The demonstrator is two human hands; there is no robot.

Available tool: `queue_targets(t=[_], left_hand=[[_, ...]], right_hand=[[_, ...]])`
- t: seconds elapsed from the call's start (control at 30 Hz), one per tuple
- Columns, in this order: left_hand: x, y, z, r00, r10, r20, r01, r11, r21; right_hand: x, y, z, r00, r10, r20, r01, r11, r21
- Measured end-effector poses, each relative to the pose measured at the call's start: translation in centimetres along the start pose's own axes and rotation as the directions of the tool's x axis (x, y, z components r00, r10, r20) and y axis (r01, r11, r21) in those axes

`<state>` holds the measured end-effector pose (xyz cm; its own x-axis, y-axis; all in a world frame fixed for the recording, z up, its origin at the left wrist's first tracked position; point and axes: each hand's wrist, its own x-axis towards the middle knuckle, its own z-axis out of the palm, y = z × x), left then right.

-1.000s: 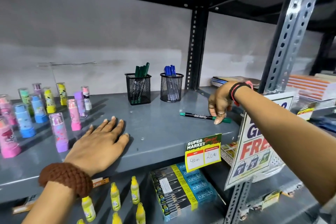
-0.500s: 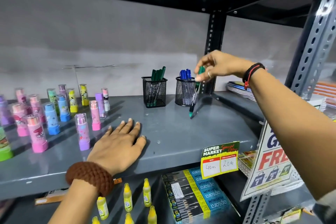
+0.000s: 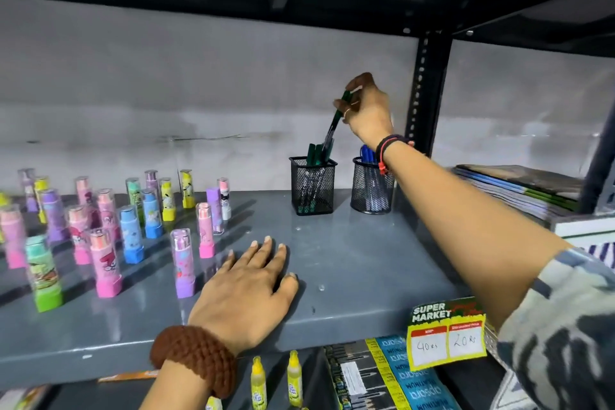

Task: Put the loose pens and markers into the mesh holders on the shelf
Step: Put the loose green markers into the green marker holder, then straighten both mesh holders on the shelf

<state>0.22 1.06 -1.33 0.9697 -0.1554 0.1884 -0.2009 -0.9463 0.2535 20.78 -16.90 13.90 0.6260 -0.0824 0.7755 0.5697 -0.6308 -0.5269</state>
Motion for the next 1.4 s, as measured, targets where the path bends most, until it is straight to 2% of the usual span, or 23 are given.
queue_targets(t=[0.03, 0.17, 0.53, 0.63, 0.73, 0.83, 0.93, 1.03, 1.13, 1.2, 1.3, 1.4], left_hand=[[0.0, 0.0, 0.0, 1.0, 0.0, -0.002, 0.0, 1.0, 0.002], [0.2, 0.0, 0.1, 1.0, 0.002, -0.006, -0.002, 1.0, 0.003], [0.1, 0.2, 0.0, 0.998, -0.01, -0.062, 0.009, 1.0, -0.008], [0.5, 0.4, -0.5, 1.0, -0.029, -0.001, 0.029, 0.999, 0.019], [2.3, 1.0, -1.8, 0.997, -0.046, 0.067, 0.045, 0.999, 0.028], [5.3, 2.2, -3.1, 0.997, -0.049, 0.059, 0.053, 0.996, -0.067], [8.3, 3.1, -3.4, 0.993, -0.115, 0.018, 0.116, 0.971, -0.21], [11.4, 2.9, -2.5, 0.973, -0.23, 0.012, 0.212, 0.871, -0.443], [14.1, 1.8, -1.4, 0.942, -0.333, 0.038, 0.28, 0.72, -0.635], [15.6, 0.7, -0.7, 0.928, -0.369, 0.043, 0.293, 0.656, -0.695], [17.4, -0.4, -0.1, 0.94, -0.339, 0.042, 0.236, 0.553, -0.799], [18.8, -0.7, 0.2, 0.963, -0.268, 0.031, 0.14, 0.397, -0.907]], right_hand=[[-0.1, 0.5, 0.7, 1.0, 0.005, 0.026, -0.003, 0.999, -0.04], [-0.8, 1.9, 3.0, 0.982, 0.138, 0.128, -0.138, 0.99, -0.006], [-1.4, 2.2, 2.6, 0.952, 0.11, 0.286, -0.04, 0.97, -0.24], [-1.5, 2.3, 0.7, 0.977, 0.062, 0.205, -0.009, 0.968, -0.25], [-2.1, 2.9, -1.7, 0.997, 0.075, 0.012, -0.072, 0.987, -0.141], [-3.3, 4.1, -3.5, 0.971, 0.188, -0.149, -0.19, 0.982, 0.0], [-5.0, 6.1, -4.3, 0.925, 0.328, -0.191, -0.317, 0.944, 0.089], [-6.7, 8.1, -4.4, 0.888, 0.436, -0.143, -0.419, 0.898, 0.139], [-8.1, 9.3, -4.0, 0.84, 0.541, 0.035, -0.534, 0.816, 0.222], [-8.6, 9.9, -3.8, 0.803, 0.566, 0.186, -0.596, 0.758, 0.264], [-9.0, 10.6, -3.2, 0.753, 0.566, 0.337, -0.648, 0.726, 0.229], [-9.1, 11.1, -2.4, 0.75, 0.56, 0.352, -0.646, 0.734, 0.209]])
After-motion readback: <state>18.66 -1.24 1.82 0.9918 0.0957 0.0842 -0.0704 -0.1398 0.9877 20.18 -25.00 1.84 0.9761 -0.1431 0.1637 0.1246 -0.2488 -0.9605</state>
